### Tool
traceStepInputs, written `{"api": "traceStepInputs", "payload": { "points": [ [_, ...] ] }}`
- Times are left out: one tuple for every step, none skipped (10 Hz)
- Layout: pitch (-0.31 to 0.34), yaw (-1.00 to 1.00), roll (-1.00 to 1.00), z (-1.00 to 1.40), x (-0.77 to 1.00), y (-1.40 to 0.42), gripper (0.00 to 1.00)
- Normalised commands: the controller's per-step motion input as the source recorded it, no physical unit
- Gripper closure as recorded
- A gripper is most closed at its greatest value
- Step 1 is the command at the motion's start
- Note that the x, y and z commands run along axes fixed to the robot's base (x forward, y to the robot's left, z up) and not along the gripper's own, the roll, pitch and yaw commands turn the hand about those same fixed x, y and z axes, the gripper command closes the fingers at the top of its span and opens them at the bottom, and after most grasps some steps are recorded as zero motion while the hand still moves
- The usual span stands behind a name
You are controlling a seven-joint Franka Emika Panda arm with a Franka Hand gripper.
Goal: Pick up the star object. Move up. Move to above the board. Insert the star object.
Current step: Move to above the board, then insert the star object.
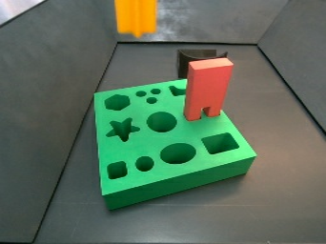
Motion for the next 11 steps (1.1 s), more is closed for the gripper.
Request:
{"api": "traceStepInputs", "payload": {
  "points": [
    [0.075, 0.0, 0.03, 0.01, 0.24, -0.42, 1.0],
    [0.072, 0.01, 0.03, 0.02, 0.18, -0.29, 1.0],
    [-0.006, 0.0, 0.0, 0.0, 0.0, 0.0, 1.0],
    [-0.014, 0.0, 0.0, -0.01, 0.0, 0.0, 1.0],
    [-0.023, 0.0, -0.01, -0.03, 0.0, 0.0, 1.0],
    [0.0, 0.0, 0.0, -0.01, 0.0, -0.03, 1.0],
    [-0.013, 0.03, 0.0, -0.16, 0.0, -0.17, 1.0],
    [-0.016, 0.0, 0.0, -0.28, -0.01, -0.29, 1.0],
    [-0.02, -0.11, 0.0, -0.33, -0.01, -0.42, 1.0],
    [0.0, -0.28, 0.0, -0.31, -0.05, -0.42, 1.0],
    [0.0, -0.53, 0.0, -0.27, -0.05, -0.39, 1.0]
  ]
}}
